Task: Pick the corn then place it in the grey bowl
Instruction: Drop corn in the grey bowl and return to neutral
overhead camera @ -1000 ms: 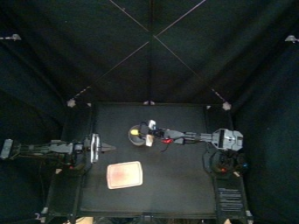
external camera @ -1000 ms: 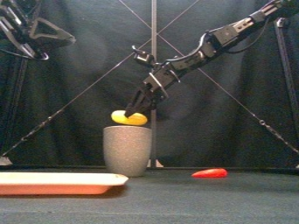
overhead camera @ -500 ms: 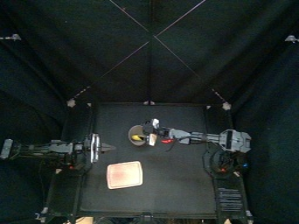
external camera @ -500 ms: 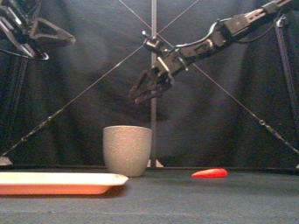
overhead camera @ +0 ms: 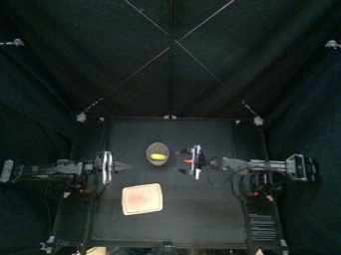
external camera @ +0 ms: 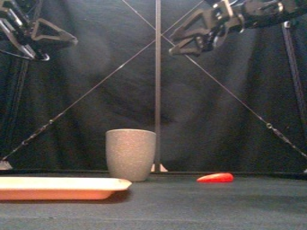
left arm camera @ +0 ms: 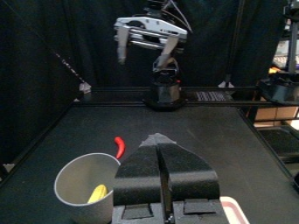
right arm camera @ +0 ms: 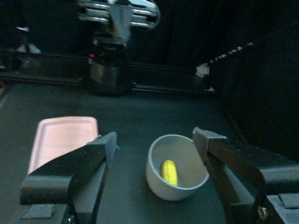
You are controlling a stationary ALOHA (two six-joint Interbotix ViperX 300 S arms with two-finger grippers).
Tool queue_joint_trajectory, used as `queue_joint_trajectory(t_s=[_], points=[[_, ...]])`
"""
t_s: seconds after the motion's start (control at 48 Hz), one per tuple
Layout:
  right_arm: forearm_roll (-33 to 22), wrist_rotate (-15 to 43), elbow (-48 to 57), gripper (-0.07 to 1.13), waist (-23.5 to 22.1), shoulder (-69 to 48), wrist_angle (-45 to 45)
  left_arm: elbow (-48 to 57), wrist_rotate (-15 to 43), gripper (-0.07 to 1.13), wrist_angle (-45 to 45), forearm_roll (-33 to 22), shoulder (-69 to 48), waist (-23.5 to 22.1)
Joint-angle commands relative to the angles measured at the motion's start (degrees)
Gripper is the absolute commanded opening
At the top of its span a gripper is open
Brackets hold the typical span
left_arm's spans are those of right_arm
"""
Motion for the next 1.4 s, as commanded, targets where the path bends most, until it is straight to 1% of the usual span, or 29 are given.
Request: queue_joint_trajectory(t_s=[0.021, 0.188, 0.25, 0.396, 0.583, 0.771, 0.917, 1.396], points=[[0.44, 0.09, 2.55, 1.02, 2.02, -6.33, -0.62, -1.49, 0.09, -0.02, -0.26, 0.26, -0.79, 0.79], [0.79, 0.18, 7.38, 1.02, 5.1, -15.21, -1.05, -1.41, 0.09, -0.02, -0.26, 0.26, -1.49, 1.05], [1.23, 0.18, 9.14, 1.02, 5.63, -18.19, -0.97, -1.49, 0.09, -0.02, -0.26, 0.26, -1.58, 0.97], [2.55, 0.09, 13.54, 1.02, 6.24, -24.52, -1.23, -2.02, 0.09, -0.02, -0.35, 0.26, -1.58, 0.97], [3.69, 0.18, 18.9, 1.02, 6.33, -30.23, -4.83, -2.11, 0.09, -0.02, -0.7, 0.35, -1.58, 1.05], [5.01, 0.18, 21.8, 1.02, 6.42, -32.08, -5.71, -3.16, 0.09, -0.02, -1.23, 0.35, -1.58, 0.97], [6.06, 0.18, 22.06, 1.02, 6.33, -31.82, -5.8, -3.69, 0.09, -0.02, -1.23, 1.58, -1.58, 1.32], [5.8, 0.09, 22.15, 1.02, 5.98, -31.46, -5.89, -3.34, 0.09, -0.02, -1.23, 1.76, -1.58, 1.32]])
